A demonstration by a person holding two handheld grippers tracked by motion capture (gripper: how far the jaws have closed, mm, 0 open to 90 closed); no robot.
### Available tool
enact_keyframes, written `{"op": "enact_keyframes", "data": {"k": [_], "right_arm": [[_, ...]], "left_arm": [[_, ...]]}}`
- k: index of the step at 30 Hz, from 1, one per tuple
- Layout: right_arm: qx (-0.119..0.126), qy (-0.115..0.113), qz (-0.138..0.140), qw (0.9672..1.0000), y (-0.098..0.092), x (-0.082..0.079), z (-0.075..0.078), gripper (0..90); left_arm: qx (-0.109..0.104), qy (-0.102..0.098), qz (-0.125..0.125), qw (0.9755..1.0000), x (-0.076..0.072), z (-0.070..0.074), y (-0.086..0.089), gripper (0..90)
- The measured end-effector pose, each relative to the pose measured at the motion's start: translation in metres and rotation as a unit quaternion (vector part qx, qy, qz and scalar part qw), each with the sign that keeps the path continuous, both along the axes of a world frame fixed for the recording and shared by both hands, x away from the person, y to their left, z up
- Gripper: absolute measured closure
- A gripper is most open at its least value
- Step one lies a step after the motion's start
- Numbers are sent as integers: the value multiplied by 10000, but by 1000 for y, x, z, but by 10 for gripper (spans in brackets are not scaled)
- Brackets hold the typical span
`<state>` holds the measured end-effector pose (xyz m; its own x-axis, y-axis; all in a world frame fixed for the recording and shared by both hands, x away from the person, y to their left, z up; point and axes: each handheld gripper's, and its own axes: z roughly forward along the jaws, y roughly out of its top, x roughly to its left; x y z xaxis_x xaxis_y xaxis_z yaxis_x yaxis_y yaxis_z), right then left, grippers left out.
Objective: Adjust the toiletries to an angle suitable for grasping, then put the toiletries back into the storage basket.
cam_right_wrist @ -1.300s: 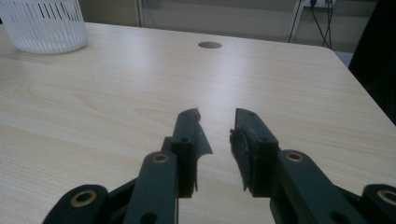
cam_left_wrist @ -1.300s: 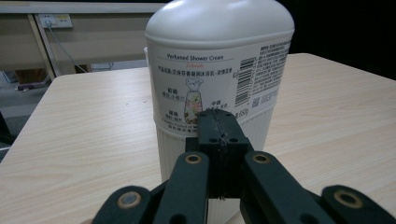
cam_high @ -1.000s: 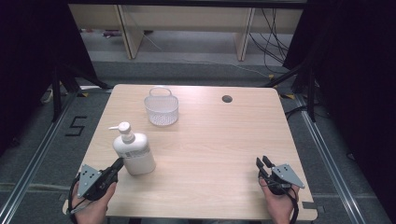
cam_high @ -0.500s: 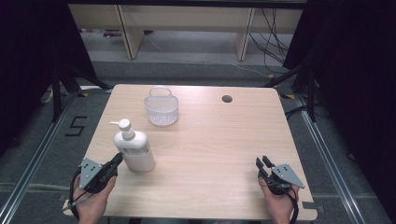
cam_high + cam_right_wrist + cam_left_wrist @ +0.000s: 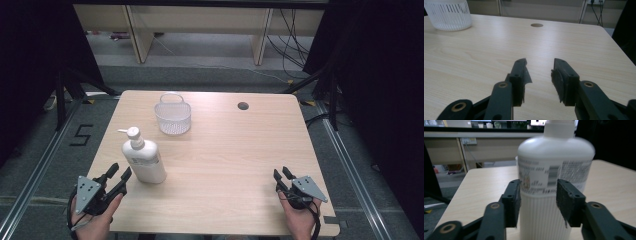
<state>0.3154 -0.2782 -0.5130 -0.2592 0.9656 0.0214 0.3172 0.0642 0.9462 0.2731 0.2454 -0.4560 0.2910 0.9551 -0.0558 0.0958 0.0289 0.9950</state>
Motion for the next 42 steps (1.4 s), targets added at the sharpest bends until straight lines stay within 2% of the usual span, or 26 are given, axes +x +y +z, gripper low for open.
{"op": "enact_keyframes", "data": {"k": [1, 2, 3, 5, 6, 7, 8, 10, 15, 21, 28, 29, 30, 32, 33, 35, 36, 41, 42], "right_arm": [[-76, -125, 28, 9999, -1, 1, -1, 620], [-76, -125, 28, 9999, -1, 1, -1, 620], [13, 14, -14, 10000, 1, 0, 0, 618], [-55, -8, 36, 10000, -1, 1, 0, 613], [-62, -125, 28, 9999, -1, 1, -1, 612], [-49, -37, -12, 10000, 0, 1, -1, 611], [-132, -123, 11, 9998, -1, 2, -1, 610], [-77, -76, 70, 9999, -1, 0, 0, 609], [-70, -125, 87, 9999, -1, 3, -1, 603], [-75, -63, 104, 9999, -2, 3, -1, 596], [-110, -35, 50, 9999, -2, 2, 0, 594], [29, -20, 12, 10000, 0, 2, -1, 594], [29, -20, 12, 10000, 0, 2, -1, 594], [-39, -58, 11, 10000, 0, 2, -1, 593], [-155, -121, 48, 9998, -1, 3, -1, 592], [-146, -132, 36, 9998, -1, 3, -1, 592], [-5, -58, -13, 10000, 1, 2, -1, 591], [1, -35, -4, 10000, 1, 2, -1, 590], [-157, -125, 55, 9998, -1, 3, -1, 590]], "left_arm": [[44, 11, 25, 10000, -2, 5, -2, 449], [44, 11, 25, 10000, -2, 5, -2, 426], [36, -75, 17, 10000, -3, 9, -4, 426], [36, -117, 64, 9999, -4, 15, -9, 396], [21, -132, 50, 9999, -4, 18, -10, 395], [-8, -151, 27, 9999, -3, 20, -12, 397], [22, -172, 8, 9998, -2, 22, -12, 401], [9, -186, 20, 9998, -1, 24, -15, 407], [-19, -196, 21, 9998, 2, 30, -19, 409], [-20, -194, 98, 9998, 13, 37, -26, 418], [14, -305, 95, 9995, 20, 44, -28, 475], [24, -303, 100, 9995, 22, 47, -29, 481], [24, -303, 100, 9995, 22, 47, -29, 487], [8, -298, 113, 9995, 24, 49, -30, 493], [24, -306, 127, 9994, 26, 50, -31, 496], [22, -309, 130, 9994, 28, 52, -33, 504], [33, -319, 157, 9994, 31, 54, -34, 510], [32, -310, 201, 9993, 35, 58, -35, 530], [60, -288, 192, 9994, 36, 58, -36, 536]]}}
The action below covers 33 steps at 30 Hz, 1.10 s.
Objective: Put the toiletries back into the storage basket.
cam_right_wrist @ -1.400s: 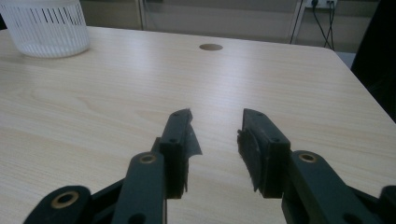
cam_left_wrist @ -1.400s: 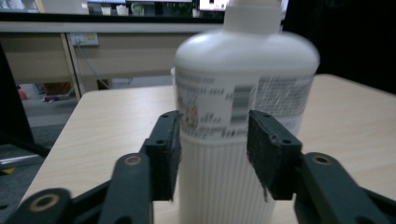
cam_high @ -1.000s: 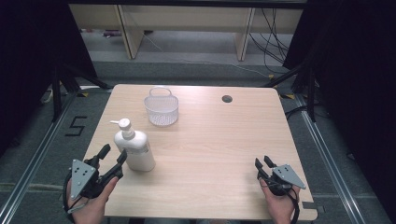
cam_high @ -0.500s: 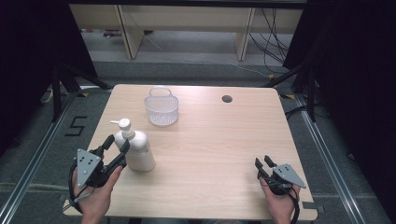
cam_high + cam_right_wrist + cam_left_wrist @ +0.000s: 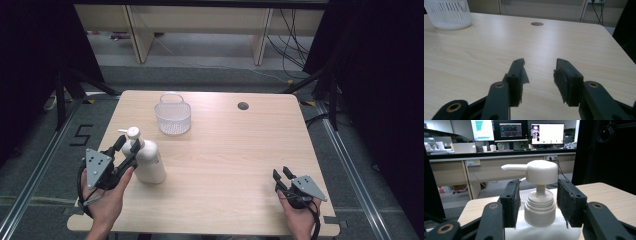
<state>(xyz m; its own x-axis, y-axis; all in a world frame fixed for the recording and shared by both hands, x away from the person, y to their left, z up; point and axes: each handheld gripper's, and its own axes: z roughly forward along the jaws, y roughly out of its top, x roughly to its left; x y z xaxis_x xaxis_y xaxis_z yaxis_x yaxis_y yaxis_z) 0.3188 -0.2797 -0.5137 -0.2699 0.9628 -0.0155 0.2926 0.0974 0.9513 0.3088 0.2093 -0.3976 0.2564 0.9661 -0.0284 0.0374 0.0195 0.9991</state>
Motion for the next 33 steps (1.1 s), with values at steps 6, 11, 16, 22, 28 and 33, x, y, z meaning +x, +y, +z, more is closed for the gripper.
{"op": "enact_keyframes", "data": {"k": [6, 11, 16, 22, 28, 33], "right_arm": [[5, 5, 1, 10000, 0, 0, 0, 590], [21, 19, 6, 10000, 0, 0, 0, 589], [3, 22, 3, 10000, 0, 0, 0, 589], [147, 95, -43, 9998, 3, -2, 0, 587], [81, 20, 43, 10000, 2, 0, -1, 584], [89, 52, 72, 9999, 2, 0, 0, 582]], "left_arm": [[41, 38, -15, 10000, 4, 1, -2, 560], [70, 25, -15, 10000, 7, 2, -4, 573], [90, 38, 10, 10000, 8, 3, -5, 577], [56, 29, 25, 10000, 9, 4, -6, 576], [43, 15, 25, 10000, 11, 5, -6, 564], [13, 24, 11, 10000, 12, 5, -6, 562]]}}
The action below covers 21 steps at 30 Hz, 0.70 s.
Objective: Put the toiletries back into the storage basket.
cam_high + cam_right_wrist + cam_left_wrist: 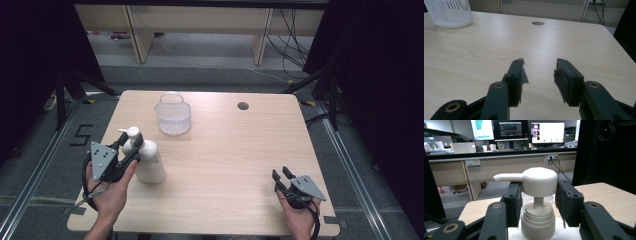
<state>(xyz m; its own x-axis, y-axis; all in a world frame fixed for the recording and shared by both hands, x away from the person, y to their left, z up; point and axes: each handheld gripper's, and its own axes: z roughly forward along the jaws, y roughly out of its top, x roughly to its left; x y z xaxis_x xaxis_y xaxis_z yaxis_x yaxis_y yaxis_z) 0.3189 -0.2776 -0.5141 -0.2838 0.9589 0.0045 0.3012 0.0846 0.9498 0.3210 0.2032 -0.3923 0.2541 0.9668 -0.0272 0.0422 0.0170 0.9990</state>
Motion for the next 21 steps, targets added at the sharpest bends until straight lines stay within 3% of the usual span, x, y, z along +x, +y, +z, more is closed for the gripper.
{"op": "enact_keyframes", "data": {"k": [10, 11, 15, 21], "right_arm": [[-76, -36, -12, 10000, -1, 0, 0, 578], [55, 57, -55, 10000, 1, -1, 0, 578], [-81, -30, 18, 10000, -1, 0, 1, 577], [-100, -59, -5, 9999, -1, 0, 0, 577]], "left_arm": [[-83, 6, -32, 10000, 1, 0, 1, 584], [-102, 12, -41, 9999, 1, 0, 1, 584], [-94, -22, -97, 9999, 1, -1, 0, 588], [-106, -60, -141, 9998, 1, 2, -1, 589]]}}
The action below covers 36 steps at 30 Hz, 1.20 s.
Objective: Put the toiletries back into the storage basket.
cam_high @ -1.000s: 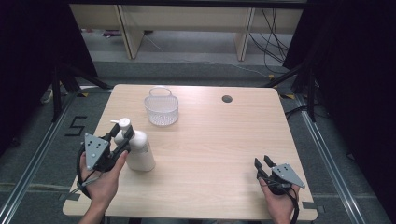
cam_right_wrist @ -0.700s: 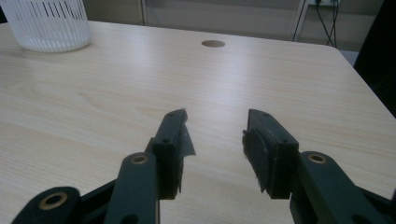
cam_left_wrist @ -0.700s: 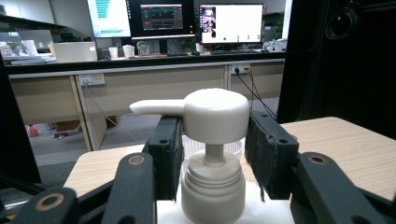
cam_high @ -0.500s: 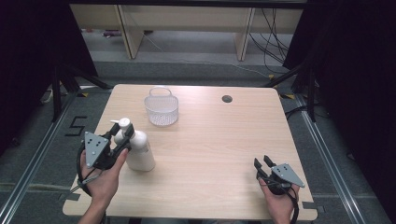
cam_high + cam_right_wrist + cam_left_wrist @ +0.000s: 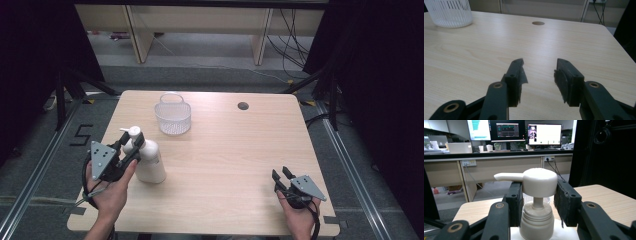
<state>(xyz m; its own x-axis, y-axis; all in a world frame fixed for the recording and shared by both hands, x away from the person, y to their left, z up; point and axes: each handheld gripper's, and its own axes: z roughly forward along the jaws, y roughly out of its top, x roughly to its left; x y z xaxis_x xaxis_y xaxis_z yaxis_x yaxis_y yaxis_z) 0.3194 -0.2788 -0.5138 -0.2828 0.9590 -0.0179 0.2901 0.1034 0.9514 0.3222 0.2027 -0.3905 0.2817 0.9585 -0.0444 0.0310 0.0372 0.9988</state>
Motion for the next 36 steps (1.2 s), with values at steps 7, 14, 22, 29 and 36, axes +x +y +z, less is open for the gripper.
{"op": "enact_keyframes", "data": {"k": [7, 14, 22, 29, 36], "right_arm": [[80, 57, -15, 10000, 1, -1, 0, 577], [89, 35, -11, 10000, 1, 0, 0, 577], [88, 33, -8, 10000, 1, 0, 0, 577], [96, 45, -17, 9999, 1, -1, 0, 577], [102, 38, -2, 9999, 1, -1, 0, 577]], "left_arm": [[-16, -100, -37, 9999, 0, 9, 0, 589], [-26, -160, -61, 9999, 1, 16, 0, 589], [-17, -257, -76, 9996, 4, 24, 0, 590], [-30, -310, -105, 9995, 8, 30, -2, 590], [-27, -365, -139, 9992, 11, 35, -4, 590]]}}
